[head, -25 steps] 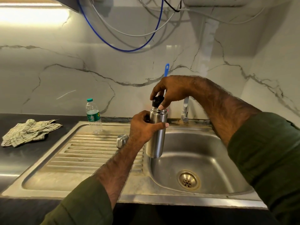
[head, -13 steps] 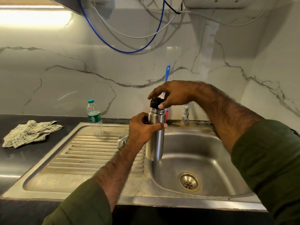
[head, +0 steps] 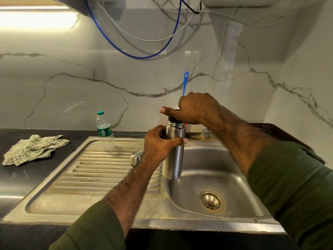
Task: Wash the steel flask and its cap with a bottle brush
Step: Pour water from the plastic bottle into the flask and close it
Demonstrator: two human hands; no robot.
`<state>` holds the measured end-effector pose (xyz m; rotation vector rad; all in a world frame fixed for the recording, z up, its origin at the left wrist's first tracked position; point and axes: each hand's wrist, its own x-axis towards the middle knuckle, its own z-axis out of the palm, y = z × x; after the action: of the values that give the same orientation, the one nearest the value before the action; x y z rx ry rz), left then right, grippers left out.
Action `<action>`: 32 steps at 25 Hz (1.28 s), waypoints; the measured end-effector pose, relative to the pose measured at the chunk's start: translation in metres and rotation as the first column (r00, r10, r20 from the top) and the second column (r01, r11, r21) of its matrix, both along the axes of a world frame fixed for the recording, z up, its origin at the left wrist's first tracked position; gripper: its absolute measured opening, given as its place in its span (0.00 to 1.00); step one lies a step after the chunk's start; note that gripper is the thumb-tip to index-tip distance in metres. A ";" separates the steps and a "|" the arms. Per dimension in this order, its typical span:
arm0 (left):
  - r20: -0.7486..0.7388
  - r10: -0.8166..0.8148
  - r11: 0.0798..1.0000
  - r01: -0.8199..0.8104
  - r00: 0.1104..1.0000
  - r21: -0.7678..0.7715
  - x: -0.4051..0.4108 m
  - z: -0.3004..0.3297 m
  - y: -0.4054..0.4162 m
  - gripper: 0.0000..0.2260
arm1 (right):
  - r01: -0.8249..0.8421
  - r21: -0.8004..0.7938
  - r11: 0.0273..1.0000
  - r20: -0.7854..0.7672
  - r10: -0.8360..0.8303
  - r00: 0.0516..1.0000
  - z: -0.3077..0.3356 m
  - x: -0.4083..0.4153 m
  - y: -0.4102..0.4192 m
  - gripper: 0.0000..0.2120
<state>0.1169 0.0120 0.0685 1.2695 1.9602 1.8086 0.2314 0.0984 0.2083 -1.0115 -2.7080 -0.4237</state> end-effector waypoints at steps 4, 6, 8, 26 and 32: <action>0.024 0.003 1.000 -0.004 1.000 0.017 -0.008 0.001 0.001 0.24 | -0.309 -0.448 0.839 -0.105 0.294 0.950 0.015 0.010 0.013 0.23; 0.006 0.006 1.000 -0.006 1.000 0.020 -0.008 0.004 0.000 0.24 | -0.336 -0.422 0.842 -0.115 0.318 0.941 0.018 0.012 0.019 0.22; -0.025 0.011 1.000 -0.011 1.000 0.007 -0.006 0.007 -0.001 0.25 | -0.305 -0.342 0.889 -0.142 0.271 0.952 0.015 0.008 0.020 0.20; 0.267 -0.593 0.796 0.604 0.760 0.049 -0.013 0.023 -0.026 0.16 | -0.445 -0.047 0.894 -0.212 0.426 0.879 -0.011 0.019 0.010 0.25; -0.274 -0.045 0.986 -0.002 0.961 -0.168 0.005 0.019 -0.021 0.24 | 0.177 -0.030 0.984 -0.163 -0.179 0.970 -0.038 -0.007 0.006 0.24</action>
<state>0.1223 -0.0087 0.0877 1.5501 2.1757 1.4853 0.2242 0.1049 0.1705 -1.2415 -2.4880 -0.3340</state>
